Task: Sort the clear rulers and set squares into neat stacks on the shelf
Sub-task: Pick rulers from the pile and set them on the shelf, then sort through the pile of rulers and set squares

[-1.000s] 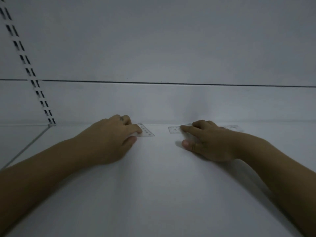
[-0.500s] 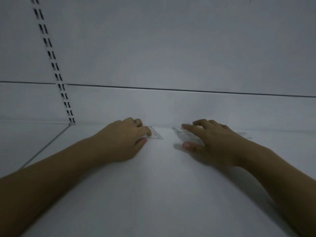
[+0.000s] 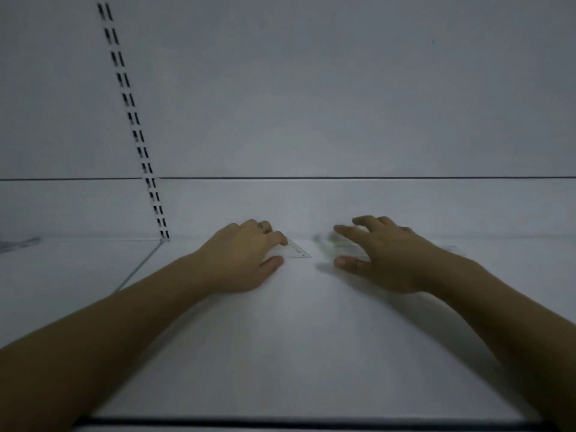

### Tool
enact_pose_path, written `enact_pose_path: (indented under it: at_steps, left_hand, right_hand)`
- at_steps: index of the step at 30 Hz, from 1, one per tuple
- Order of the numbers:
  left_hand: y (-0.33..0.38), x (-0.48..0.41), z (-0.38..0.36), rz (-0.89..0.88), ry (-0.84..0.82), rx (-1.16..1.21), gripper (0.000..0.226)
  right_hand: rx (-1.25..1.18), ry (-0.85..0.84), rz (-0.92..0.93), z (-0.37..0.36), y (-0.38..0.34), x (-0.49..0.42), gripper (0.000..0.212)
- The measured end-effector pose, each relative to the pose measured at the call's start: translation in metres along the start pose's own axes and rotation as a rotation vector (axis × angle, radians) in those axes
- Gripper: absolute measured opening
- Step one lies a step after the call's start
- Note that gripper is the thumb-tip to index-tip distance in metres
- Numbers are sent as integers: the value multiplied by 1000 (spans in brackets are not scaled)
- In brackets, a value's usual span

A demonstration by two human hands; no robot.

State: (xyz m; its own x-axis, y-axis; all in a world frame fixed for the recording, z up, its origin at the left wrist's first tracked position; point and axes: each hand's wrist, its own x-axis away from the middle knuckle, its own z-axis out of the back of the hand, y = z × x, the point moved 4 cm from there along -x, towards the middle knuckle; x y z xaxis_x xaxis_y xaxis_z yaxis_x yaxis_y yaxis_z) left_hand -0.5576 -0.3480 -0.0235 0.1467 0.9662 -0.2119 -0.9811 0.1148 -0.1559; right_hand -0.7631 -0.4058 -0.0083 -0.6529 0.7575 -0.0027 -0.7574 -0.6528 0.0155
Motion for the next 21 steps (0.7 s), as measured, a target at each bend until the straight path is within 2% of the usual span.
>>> enact_pose_path:
  at_steps: [4,9,17,21]
  left_hand:
    - [-25,25,26,42,69,-44,49]
    - [-89,91,57,192,132,-44,54]
    - [-226,253,90,524,156,-58,57]
    - [-289,342,90,670,167,-36,56]
  right_hand:
    - [53,128,60,26,-41,-6,78]
    - [43,238,188,61,-133,-28,83]
    - [-21,260,440,81,-339,-68,86]
    - [-57,207,558,73,-437,-88,84]
